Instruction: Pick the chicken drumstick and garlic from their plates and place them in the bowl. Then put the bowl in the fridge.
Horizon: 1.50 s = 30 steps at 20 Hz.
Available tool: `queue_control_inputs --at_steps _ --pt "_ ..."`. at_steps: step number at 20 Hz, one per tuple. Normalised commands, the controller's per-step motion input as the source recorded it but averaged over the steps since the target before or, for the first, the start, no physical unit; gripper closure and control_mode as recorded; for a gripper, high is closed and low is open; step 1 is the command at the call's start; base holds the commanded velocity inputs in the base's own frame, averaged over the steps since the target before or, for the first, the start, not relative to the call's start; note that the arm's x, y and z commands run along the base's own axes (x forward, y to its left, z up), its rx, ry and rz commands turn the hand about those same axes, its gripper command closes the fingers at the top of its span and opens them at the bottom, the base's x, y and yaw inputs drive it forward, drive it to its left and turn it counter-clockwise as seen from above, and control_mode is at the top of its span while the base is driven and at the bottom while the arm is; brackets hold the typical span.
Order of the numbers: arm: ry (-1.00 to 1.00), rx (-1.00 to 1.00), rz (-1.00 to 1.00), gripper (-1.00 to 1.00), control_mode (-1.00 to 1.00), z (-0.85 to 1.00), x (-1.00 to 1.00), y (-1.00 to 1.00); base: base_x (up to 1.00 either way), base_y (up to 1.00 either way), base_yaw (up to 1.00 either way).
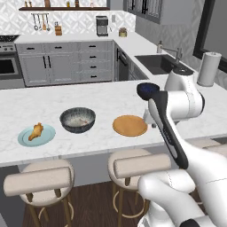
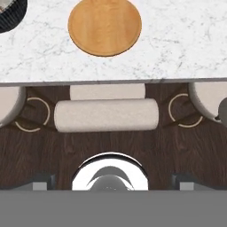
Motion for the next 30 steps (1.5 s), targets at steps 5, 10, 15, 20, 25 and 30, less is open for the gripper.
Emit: queue_control_inputs --at_steps 5,10,15,20,25,30 --pt "0.0 0.0 0.0 -1.0 -1.0 0.0 0.0 0.11 0.0 0.0 0.0" --pt "0.0 0.0 0.0 -1.0 1.0 -0.01 0.0 0.14 0.0 0.8 -0.01" --pt "0.0 0.0 0.0 -1.0 1.0 0.0 0.0 0.0 0.0 1.0 0.0" --pt "0.0 0.0 0.0 -1.0 1.0 0.0 0.0 0.0 0.1 0.65 0.0" --pt "0.0 0.0 0.0 -1.0 1.0 0.0 0.0 0.0 0.3 0.49 0.0" --pt "0.0 0.0 0.0 -1.0 1.0 0.0 0.0 0.0 0.18 0.23 0.0"
